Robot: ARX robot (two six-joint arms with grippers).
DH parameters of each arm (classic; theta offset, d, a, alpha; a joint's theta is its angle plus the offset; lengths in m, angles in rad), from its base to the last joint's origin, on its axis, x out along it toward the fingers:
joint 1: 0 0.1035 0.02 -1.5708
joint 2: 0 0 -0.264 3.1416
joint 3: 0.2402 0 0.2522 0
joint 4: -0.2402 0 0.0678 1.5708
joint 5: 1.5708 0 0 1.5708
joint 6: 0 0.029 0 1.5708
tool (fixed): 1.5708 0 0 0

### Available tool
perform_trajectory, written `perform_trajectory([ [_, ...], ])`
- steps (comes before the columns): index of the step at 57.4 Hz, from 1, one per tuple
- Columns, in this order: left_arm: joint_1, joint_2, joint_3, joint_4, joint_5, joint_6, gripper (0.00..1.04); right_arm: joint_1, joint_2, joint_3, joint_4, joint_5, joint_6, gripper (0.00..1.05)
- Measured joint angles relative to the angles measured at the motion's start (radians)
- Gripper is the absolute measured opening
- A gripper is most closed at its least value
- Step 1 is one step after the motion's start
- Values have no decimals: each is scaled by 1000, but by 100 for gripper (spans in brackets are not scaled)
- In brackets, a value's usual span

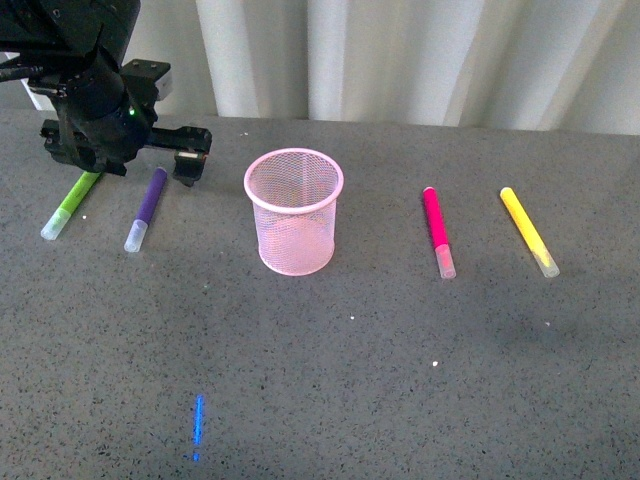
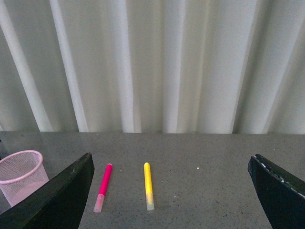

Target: Insert purple and pink pens into pink cup

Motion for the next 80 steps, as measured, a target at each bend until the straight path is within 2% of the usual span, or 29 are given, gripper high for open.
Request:
perform_trajectory([
  [13,0,19,4,0,0,-16,98,0,0,0,0,0,0,98],
  [48,-11,35,16,10,1,-46,14,0,0,0,0,0,0,98],
  [68,10,13,-30,77,13,-89,13,0,0,0,0,0,0,98],
  [80,27,-69,-131,183,58,-163,13,0,0,0,0,0,0,98],
])
